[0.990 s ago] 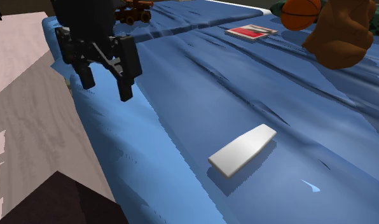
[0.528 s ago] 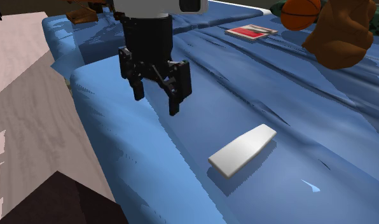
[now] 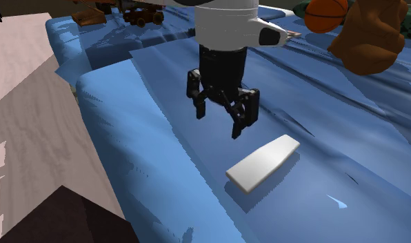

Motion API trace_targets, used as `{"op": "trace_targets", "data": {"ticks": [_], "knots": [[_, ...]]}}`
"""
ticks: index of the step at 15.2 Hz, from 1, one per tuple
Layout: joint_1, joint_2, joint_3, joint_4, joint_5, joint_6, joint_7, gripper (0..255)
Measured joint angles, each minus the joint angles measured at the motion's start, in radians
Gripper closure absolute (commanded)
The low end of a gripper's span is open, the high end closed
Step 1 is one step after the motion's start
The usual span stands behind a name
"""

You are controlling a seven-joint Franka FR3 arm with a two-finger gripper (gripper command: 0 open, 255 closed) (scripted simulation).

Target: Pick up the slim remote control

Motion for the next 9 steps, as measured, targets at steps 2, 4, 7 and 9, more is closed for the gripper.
{"op": "trace_targets", "data": {"ticks": [2,4,7,9], "knots": [[-0.015,0.067,-0.026,0.032,0.014,0.042,-0.013,0],[-0.029,0.128,-0.048,0.068,0.033,0.073,-0.023,0],[-0.051,0.227,-0.077,0.138,0.072,0.111,-0.042,0],[-0.068,0.296,-0.094,0.186,0.104,0.135,-0.058,0]]}}
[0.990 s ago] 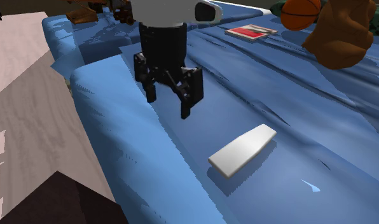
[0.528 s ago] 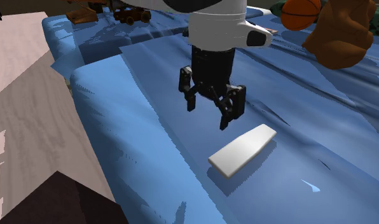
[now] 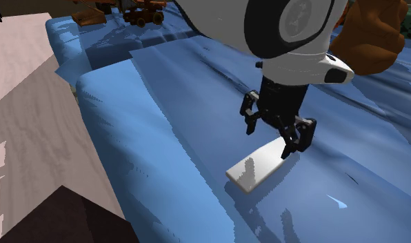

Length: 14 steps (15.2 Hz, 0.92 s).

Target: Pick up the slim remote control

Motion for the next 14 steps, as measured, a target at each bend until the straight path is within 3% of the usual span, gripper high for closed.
{"op": "trace_targets", "data": {"ticks": [9,10,14], "knots": [[-0.016,0.083,-0.005,-0.02,0.04,0.101,-0.027,0],[-0.016,0.084,-0.005,-0.021,0.041,0.103,-0.027,255],[-0.016,0.086,-0.005,-0.021,0.042,0.105,-0.027,255]]}}
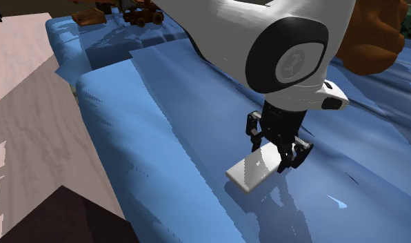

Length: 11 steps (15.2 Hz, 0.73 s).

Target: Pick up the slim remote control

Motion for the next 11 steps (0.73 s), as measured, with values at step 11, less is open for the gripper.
{"op": "trace_targets", "data": {"ticks": [11], "knots": [[0.003,-0.031,-0.003,0.021,-0.015,-0.049,0.01,255]]}}
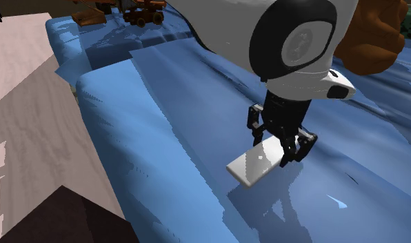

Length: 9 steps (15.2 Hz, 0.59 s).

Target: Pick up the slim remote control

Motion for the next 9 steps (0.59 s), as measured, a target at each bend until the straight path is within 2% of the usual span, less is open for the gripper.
{"op": "trace_targets", "data": {"ticks": [9], "knots": [[0.004,-0.06,-0.002,0.058,-0.027,-0.114,0.018,255]]}}
